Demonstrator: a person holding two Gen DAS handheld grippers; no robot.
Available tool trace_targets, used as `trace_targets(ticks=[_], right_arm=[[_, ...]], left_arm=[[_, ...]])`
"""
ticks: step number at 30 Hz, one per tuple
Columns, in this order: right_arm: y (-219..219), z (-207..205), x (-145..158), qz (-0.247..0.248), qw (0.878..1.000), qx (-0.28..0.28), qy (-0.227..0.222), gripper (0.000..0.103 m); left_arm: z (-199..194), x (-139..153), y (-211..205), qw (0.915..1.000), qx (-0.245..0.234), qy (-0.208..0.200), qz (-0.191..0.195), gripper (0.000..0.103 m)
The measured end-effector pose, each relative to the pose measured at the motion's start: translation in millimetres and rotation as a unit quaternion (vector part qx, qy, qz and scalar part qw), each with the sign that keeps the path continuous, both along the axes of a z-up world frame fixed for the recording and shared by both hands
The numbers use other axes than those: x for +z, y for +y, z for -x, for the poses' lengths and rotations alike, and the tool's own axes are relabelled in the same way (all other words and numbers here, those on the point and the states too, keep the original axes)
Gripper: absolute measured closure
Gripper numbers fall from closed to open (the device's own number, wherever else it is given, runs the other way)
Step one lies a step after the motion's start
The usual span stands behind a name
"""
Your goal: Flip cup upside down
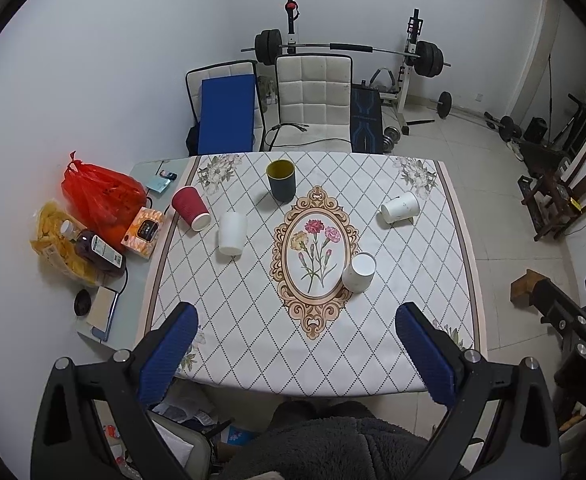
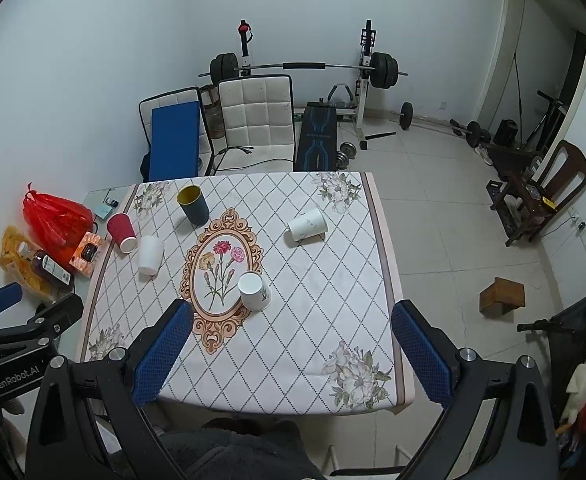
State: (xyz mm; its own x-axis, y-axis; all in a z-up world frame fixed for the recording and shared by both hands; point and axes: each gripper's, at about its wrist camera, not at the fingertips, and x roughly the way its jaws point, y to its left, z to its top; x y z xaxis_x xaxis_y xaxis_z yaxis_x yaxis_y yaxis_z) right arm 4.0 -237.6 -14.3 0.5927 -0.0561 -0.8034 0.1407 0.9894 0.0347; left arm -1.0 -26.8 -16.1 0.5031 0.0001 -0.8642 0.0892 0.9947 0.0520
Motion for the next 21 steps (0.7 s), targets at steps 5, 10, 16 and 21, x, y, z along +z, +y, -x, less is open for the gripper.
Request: trace_targets(ticks=[5, 10, 16, 21], right_arm=[[1.4, 0.5, -0.2, 0.0, 1.0, 0.001, 0.001, 0.002], [2.0, 2.0, 0.4, 0.001, 1.0, -0.001, 0.0, 0.002], [0.7, 4.6, 1.7, 0.0, 1.0, -0.003, 0.001, 0.002], [-0.7, 4.9, 1.7, 0.001, 1.0, -0.004, 0.0, 0.002]], left_arm=[[0.2, 0.7, 0.0, 1.0, -0.001, 0.0, 0.001, 0.002], [-0.2, 2.9, -0.5, 1.0, 0.002, -0.005, 0.0, 0.002], [0.5, 3.5, -0.7, 1.0, 0.001, -0.006, 0.0, 0.002], [0.4, 3.5, -1.2, 1.0, 0.004, -0.006, 0.0, 0.002]])
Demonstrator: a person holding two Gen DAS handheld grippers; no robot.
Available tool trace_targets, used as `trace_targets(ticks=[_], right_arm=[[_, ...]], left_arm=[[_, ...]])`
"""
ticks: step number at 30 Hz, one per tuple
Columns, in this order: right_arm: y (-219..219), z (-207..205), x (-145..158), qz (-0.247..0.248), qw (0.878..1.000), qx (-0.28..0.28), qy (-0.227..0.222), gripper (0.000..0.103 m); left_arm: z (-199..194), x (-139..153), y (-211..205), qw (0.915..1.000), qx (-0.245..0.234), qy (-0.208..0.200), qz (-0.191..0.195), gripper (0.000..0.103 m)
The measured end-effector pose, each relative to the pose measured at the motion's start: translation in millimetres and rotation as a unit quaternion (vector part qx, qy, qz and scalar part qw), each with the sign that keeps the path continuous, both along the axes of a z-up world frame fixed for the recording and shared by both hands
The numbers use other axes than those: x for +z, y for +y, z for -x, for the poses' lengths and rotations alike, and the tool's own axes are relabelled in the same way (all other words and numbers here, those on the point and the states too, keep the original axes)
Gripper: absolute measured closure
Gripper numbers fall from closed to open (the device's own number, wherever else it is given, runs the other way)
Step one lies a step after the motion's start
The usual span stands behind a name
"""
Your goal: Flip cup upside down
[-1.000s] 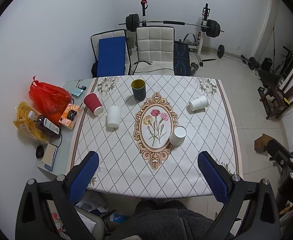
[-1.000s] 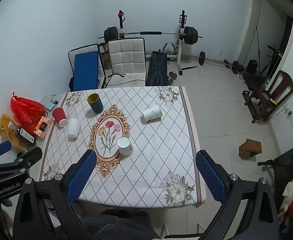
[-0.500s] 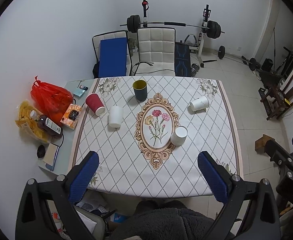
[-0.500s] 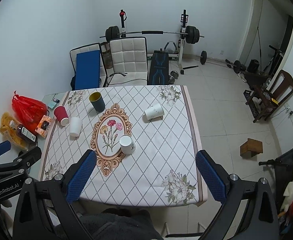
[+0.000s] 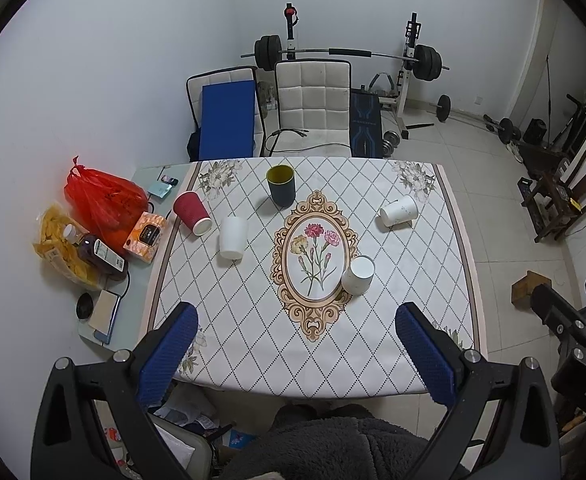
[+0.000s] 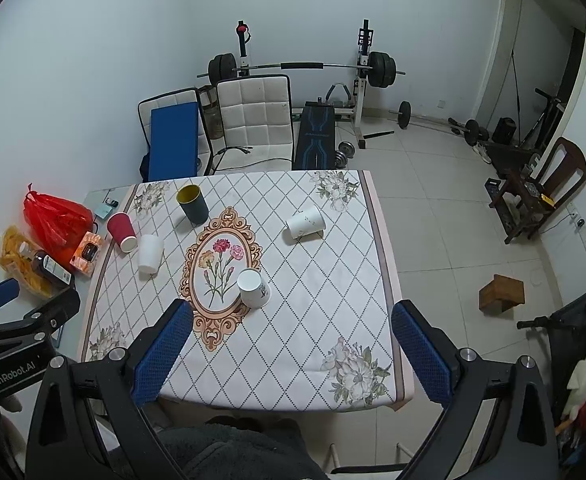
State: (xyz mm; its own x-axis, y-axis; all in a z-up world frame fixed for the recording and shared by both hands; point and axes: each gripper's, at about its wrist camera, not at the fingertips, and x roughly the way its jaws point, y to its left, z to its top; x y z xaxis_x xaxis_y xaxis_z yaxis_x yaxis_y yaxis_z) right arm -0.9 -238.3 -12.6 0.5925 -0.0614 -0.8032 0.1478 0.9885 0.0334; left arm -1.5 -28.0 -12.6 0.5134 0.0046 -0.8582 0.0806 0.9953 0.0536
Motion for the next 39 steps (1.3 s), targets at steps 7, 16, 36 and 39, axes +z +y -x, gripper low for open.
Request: trace_targets(ticks=[7, 16, 36, 39], right_arm=[[-1.7, 2.7, 0.8, 0.002, 1.0, 0.0, -0.001, 0.002], [-1.9, 2.9, 0.5, 0.001, 1.0, 0.001, -0.001, 0.002], [-10.4, -6.0, 2.3, 0.0, 1.0, 0.01, 0.002, 0.002], [-10.6, -6.3, 2.5, 0.0, 1.0, 0.011, 0.002, 0.002]], left_arm=[[-2.2, 5.3, 1.3, 1.0, 0.0, -0.004, -0.002, 0.002], [-3.4, 7.0, 0.6, 1.0, -0.001, -0.004, -0.002, 0.002], [-6.8, 9.6, -1.9, 0.9999, -0.005, -0.007, -0.004, 0.002], [-7.8, 10.1, -1.8, 0.9999, -0.006, -0.008, -0.005, 0.002]])
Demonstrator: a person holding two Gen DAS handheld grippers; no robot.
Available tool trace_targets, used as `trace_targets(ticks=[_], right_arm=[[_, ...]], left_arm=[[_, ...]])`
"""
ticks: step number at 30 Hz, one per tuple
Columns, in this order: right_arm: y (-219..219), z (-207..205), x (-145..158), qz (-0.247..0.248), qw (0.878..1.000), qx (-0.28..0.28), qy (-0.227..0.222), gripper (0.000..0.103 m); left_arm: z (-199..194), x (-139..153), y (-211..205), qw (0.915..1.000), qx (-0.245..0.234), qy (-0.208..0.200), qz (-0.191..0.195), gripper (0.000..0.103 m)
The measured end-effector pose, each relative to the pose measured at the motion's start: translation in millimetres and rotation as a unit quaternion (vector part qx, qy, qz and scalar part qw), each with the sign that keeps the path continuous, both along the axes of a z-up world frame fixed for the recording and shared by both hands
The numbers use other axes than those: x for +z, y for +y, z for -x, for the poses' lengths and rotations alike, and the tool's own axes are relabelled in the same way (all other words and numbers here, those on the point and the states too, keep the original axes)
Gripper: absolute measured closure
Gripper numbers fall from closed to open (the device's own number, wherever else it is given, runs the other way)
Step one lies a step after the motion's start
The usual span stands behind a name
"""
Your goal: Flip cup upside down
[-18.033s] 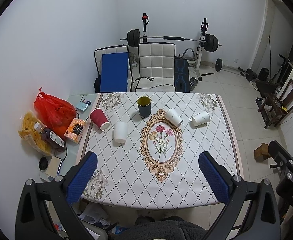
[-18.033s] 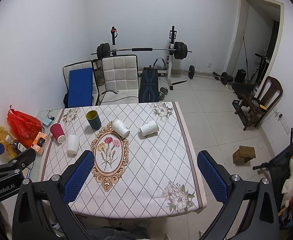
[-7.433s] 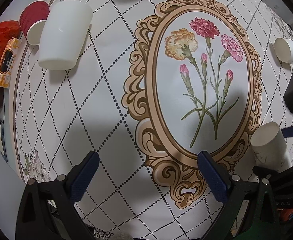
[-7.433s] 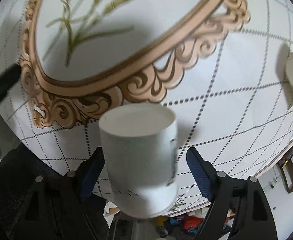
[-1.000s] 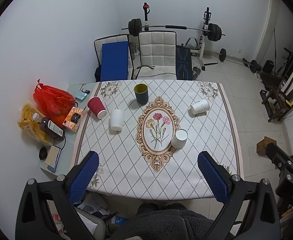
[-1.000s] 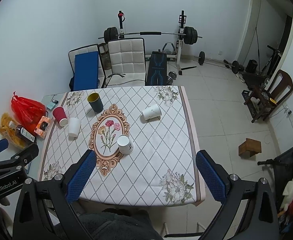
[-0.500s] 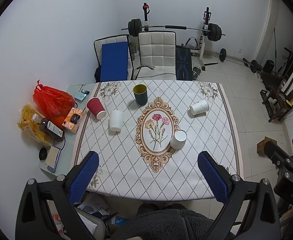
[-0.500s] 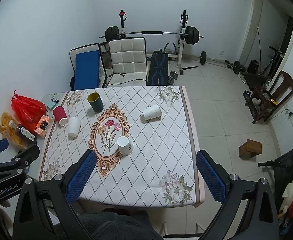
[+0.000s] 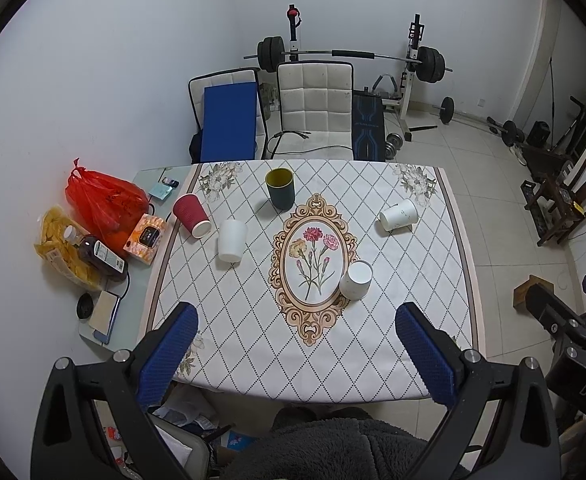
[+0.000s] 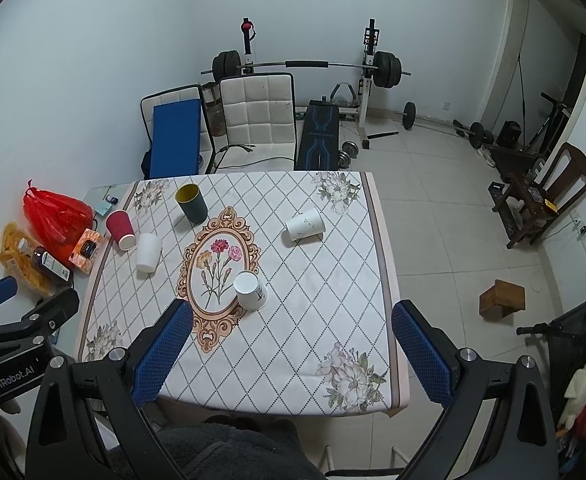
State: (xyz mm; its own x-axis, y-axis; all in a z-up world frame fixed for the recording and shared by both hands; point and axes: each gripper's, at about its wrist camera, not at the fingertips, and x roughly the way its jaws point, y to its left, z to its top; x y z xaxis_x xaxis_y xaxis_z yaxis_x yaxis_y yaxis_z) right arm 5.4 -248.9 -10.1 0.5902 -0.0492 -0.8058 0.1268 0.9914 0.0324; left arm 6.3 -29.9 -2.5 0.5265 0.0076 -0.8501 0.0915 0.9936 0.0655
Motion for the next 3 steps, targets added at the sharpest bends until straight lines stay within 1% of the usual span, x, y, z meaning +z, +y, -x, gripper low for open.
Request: trace_targets(ticks=[3], right_arm=[[-0.1, -0.4, -1.2, -0.001, 1.0, 0.001, 0.0, 0.002]], left_arm=[[1.2, -0.6, -0.4, 1.0, -0.001, 0.001, 0.002, 0.002]])
